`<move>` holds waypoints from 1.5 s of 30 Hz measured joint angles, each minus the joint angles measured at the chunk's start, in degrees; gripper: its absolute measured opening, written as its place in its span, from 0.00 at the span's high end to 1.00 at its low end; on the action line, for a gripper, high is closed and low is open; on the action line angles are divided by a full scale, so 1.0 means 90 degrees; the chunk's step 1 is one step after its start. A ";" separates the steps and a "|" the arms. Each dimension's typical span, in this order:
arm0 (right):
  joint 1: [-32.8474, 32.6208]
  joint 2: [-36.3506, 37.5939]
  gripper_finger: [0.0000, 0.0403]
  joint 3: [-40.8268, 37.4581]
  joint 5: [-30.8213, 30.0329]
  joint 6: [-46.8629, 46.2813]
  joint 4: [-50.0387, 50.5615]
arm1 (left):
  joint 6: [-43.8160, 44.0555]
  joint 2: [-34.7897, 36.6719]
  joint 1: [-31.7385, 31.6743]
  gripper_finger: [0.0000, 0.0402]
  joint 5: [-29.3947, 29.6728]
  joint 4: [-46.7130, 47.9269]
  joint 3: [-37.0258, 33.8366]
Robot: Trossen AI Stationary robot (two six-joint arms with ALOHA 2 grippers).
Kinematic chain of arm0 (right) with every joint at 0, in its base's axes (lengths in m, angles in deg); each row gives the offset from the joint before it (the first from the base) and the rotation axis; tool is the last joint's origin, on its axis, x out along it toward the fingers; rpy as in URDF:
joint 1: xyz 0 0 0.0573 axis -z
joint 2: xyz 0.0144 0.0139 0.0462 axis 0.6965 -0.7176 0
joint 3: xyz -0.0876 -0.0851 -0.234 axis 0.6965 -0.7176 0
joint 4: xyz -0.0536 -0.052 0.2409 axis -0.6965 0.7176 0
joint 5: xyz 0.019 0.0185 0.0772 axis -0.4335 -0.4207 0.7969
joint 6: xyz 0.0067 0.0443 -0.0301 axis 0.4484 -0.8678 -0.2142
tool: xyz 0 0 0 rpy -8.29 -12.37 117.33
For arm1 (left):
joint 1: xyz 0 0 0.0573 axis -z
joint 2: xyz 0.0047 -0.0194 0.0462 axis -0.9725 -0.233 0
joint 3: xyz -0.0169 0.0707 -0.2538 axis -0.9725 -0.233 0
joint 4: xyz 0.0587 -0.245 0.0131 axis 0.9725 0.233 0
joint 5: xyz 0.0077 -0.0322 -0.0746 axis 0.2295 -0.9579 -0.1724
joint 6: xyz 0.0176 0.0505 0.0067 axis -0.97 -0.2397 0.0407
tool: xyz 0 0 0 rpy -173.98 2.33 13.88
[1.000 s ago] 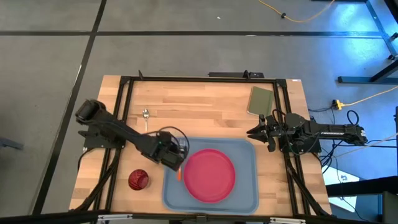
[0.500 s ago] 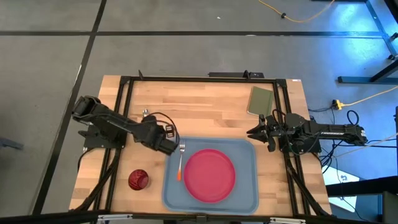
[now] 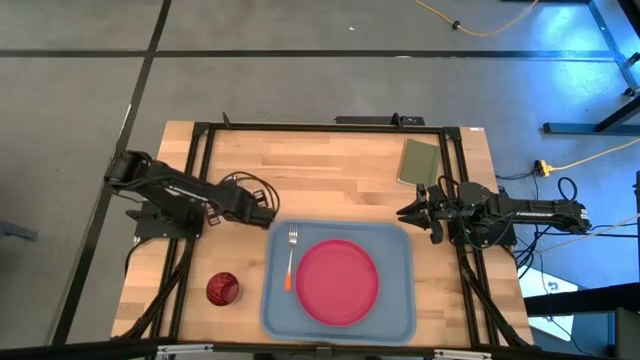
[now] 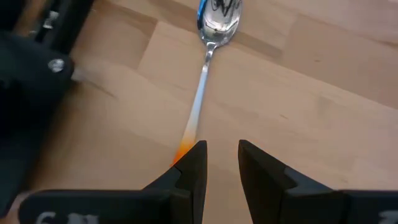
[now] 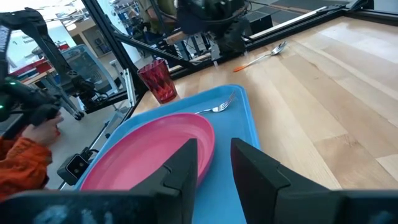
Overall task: Pick and place plate/cup/fork/spoon on tray
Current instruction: Put the orange spoon on the blue tray to the left of the orange fork
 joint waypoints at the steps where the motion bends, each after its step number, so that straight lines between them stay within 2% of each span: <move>1: 0.0000 0.0000 0.75 0.0000 -0.0002 0.0000 0.0001 | -0.0146 0.0087 -0.0106 0.79 -0.0005 -0.0200 -0.0146; 7: 0.0002 0.0000 0.75 0.0000 0.0000 0.0000 0.0000 | -0.0645 0.0516 -0.0783 0.79 -0.0058 -0.0771 -0.0818; 13: 0.0002 0.0000 0.75 0.0000 -0.0002 0.0000 0.0002 | -0.1449 0.0574 -0.1289 0.79 -0.0070 -0.0850 -0.1000; 19: 0.0002 0.0000 0.75 0.0000 -0.0002 0.0000 0.0002 | -0.2386 0.0569 -0.1614 0.79 -0.0073 -0.1373 -0.1172; 30: 0.0002 0.0000 0.75 0.0000 -0.0002 0.0000 0.0002 | -0.2906 0.0569 -0.1693 0.79 -0.0139 -0.1498 -0.1262; 38: 0.0001 0.0000 0.75 0.0000 -0.0002 0.0000 0.0002 | -0.2925 0.0595 -0.1686 0.79 -0.0328 -0.2187 -0.1820; 45: 0.0000 0.0000 0.75 0.0000 -0.0002 0.0000 0.0000 | -0.3279 0.0588 -0.1686 0.79 -0.0282 -0.2313 -0.1853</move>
